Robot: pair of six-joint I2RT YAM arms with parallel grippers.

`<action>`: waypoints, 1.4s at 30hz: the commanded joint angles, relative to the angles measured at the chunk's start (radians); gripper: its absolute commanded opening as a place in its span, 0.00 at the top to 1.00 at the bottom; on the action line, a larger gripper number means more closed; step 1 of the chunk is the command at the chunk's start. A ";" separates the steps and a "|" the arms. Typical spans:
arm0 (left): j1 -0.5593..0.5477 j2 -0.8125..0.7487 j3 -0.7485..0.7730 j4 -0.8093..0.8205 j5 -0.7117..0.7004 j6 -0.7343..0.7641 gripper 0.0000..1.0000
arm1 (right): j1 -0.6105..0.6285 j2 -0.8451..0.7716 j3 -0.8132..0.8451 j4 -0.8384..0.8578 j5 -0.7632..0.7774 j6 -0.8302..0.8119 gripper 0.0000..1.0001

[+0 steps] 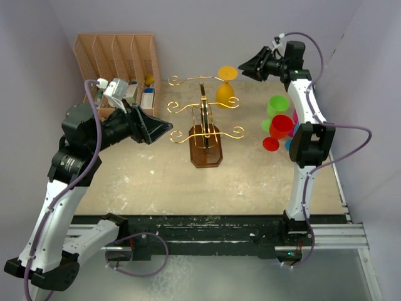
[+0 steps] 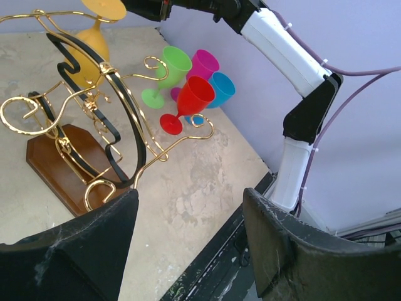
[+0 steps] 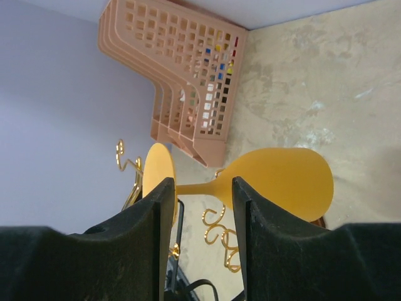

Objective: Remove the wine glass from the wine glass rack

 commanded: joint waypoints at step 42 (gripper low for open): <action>0.003 -0.021 -0.106 -0.019 -0.046 -0.066 0.30 | 0.052 -0.018 0.006 0.056 -0.159 -0.051 0.68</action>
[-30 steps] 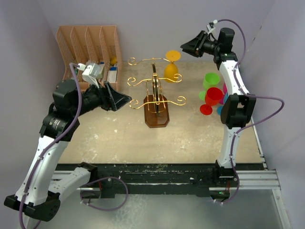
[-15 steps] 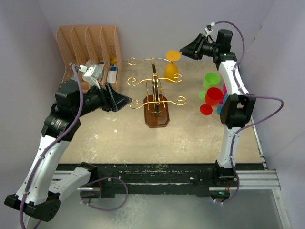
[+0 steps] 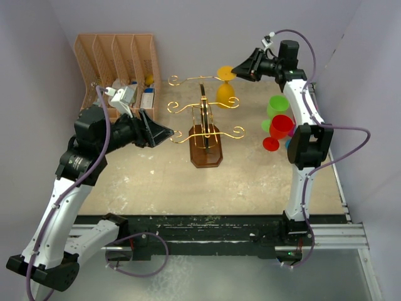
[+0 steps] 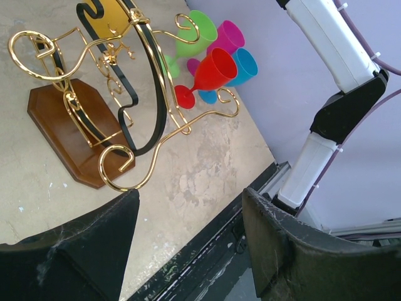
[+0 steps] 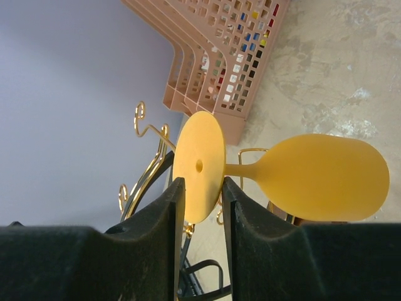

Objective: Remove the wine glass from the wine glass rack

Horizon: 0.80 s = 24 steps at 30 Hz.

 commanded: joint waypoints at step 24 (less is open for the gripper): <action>0.003 -0.012 -0.013 0.051 0.029 -0.045 0.30 | -0.033 -0.188 -0.305 0.418 -0.069 0.291 1.00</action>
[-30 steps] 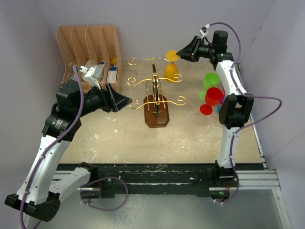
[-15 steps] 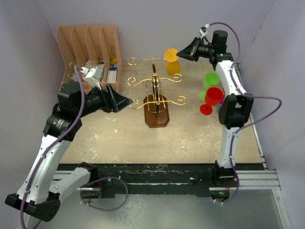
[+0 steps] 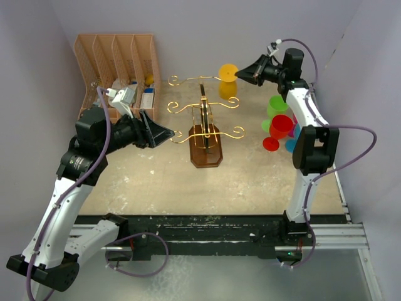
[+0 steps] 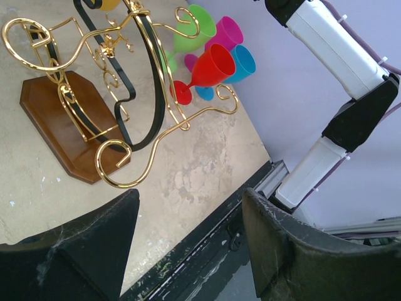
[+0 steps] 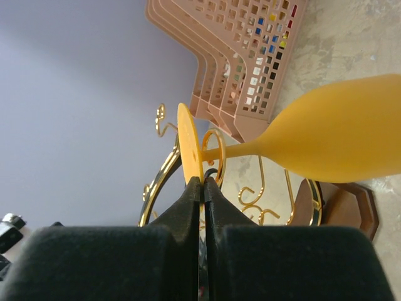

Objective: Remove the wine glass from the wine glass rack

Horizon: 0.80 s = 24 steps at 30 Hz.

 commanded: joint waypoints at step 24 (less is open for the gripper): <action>0.002 0.000 0.006 0.060 0.035 -0.024 0.30 | 0.012 -0.135 -0.087 0.114 -0.074 0.136 1.00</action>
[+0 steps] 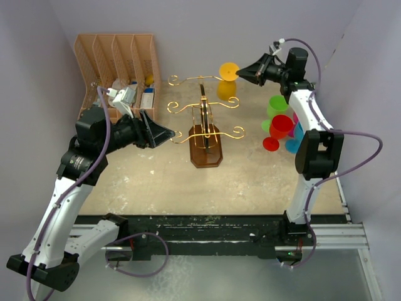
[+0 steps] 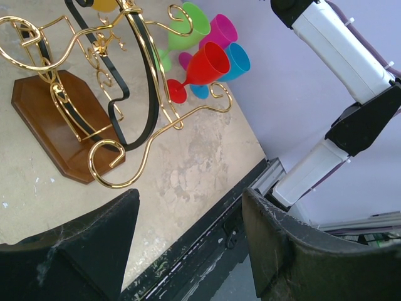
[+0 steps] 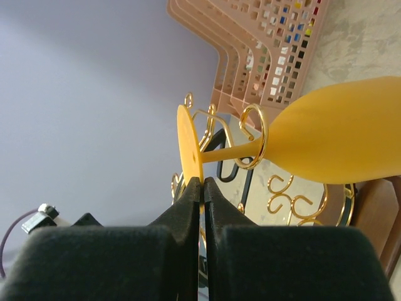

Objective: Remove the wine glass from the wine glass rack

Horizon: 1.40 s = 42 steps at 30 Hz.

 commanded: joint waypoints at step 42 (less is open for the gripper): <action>0.002 -0.003 0.022 0.249 0.043 -0.201 0.24 | 0.372 -0.542 0.211 -0.517 0.405 -0.944 1.00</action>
